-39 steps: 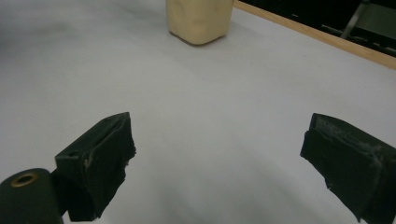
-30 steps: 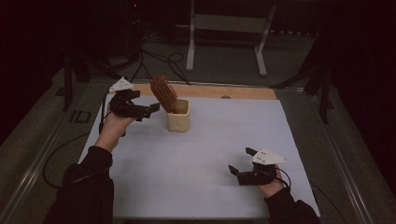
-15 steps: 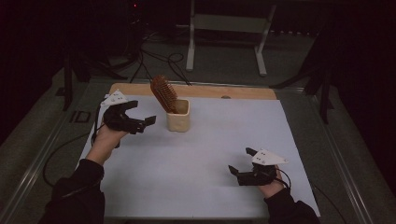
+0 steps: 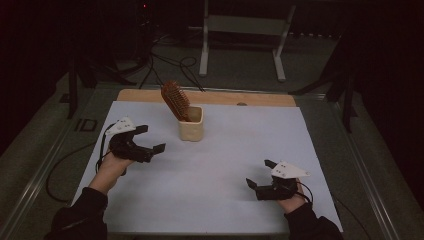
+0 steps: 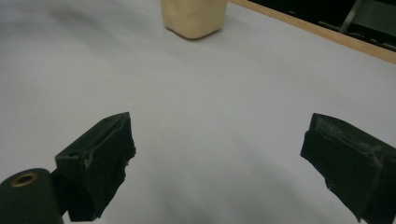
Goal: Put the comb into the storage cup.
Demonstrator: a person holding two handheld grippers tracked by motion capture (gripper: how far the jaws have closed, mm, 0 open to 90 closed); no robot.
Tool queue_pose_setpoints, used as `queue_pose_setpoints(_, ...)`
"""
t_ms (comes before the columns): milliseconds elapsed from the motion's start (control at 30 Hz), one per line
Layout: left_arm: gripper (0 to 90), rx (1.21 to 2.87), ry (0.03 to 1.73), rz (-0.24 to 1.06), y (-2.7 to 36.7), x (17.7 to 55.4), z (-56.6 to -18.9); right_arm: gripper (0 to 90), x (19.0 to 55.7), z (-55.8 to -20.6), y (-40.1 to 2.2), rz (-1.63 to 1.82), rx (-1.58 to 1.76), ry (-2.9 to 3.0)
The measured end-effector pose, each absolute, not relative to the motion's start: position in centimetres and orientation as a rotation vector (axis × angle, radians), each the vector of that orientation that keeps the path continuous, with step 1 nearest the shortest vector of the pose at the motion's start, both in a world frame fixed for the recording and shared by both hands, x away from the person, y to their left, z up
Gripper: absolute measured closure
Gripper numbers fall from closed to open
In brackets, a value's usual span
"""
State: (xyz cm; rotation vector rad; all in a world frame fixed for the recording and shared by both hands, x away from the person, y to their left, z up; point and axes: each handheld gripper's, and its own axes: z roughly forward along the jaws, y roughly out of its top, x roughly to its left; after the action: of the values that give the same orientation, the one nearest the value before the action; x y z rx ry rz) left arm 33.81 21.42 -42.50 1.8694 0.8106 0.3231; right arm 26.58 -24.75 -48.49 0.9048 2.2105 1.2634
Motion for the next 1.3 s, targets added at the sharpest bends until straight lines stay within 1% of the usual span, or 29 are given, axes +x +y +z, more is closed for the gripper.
queue_pose_setpoints(533,0.0,1.899,0.815,0.320,23.2,29.8,-46.0,7.8,26.4,-48.7,-25.1,1.267,0.903,2.207)
queue_pose_setpoints(933,0.1,1.949,0.836,0.309,24.7,26.6,-50.1,7.8,26.3,-48.9,-25.0,1.260,0.887,2.228)
queue_pose_setpoints(1000,0.1,1.971,0.853,0.324,25.0,26.2,-50.6,7.8,26.3,-49.0,-24.9,1.271,0.882,2.230)
queue_pose_setpoints(1100,0.1,1.955,0.886,0.318,25.8,25.6,-51.2,7.8,26.2,-49.0,-24.9,1.271,0.873,2.234)
queue_pose_setpoints(1300,0.1,1.913,0.922,0.367,26.9,24.3,-51.6,7.8,26.2,-49.0,-24.7,1.266,0.859,2.238)
